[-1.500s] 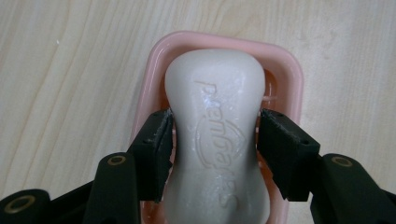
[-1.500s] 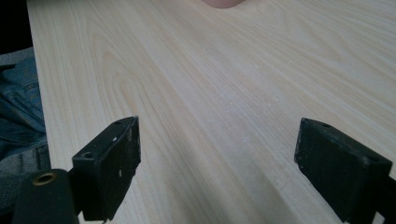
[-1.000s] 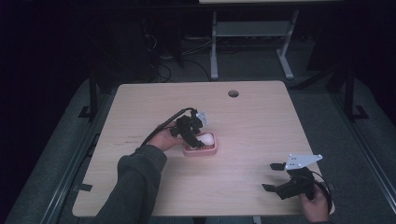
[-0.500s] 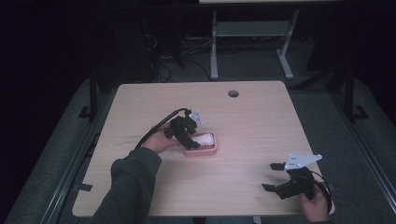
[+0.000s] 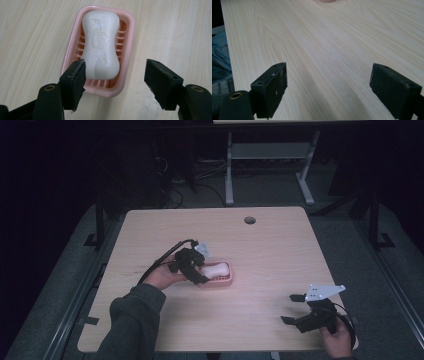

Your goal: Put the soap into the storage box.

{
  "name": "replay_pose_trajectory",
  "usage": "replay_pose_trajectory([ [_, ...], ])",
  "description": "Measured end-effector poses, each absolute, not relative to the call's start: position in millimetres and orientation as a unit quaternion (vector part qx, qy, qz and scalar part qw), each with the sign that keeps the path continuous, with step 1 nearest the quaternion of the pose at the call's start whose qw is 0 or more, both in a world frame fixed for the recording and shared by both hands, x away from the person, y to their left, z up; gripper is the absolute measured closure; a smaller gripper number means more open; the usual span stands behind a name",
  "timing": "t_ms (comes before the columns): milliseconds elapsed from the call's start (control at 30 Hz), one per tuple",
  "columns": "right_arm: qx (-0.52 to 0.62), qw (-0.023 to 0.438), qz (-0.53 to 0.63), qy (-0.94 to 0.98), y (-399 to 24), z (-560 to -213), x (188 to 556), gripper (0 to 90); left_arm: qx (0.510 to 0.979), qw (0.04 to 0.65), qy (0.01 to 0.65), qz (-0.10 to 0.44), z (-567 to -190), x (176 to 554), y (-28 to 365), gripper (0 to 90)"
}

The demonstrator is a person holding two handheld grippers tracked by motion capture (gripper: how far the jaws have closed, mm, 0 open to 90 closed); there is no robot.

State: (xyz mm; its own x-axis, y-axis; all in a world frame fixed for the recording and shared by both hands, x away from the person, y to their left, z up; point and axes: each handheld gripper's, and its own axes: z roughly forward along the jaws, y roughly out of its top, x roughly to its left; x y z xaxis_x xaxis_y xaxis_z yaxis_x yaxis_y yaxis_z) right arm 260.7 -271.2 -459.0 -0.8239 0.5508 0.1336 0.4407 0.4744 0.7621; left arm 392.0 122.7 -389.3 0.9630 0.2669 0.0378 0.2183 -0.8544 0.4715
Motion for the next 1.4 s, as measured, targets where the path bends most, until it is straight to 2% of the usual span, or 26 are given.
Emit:
replay_pose_trajectory([
  [967,0.303,0.073,0.420,0.852,-273.5,-459.3,259.2,14.1,0.958,0.243,0.136,0.065,-389.6,362.6,158.0,29.3],
  [1400,0.309,0.072,0.419,0.851,-273.8,-460.1,258.6,14.2,0.956,0.246,0.149,0.059,-402.4,347.6,179.2,28.9],
])
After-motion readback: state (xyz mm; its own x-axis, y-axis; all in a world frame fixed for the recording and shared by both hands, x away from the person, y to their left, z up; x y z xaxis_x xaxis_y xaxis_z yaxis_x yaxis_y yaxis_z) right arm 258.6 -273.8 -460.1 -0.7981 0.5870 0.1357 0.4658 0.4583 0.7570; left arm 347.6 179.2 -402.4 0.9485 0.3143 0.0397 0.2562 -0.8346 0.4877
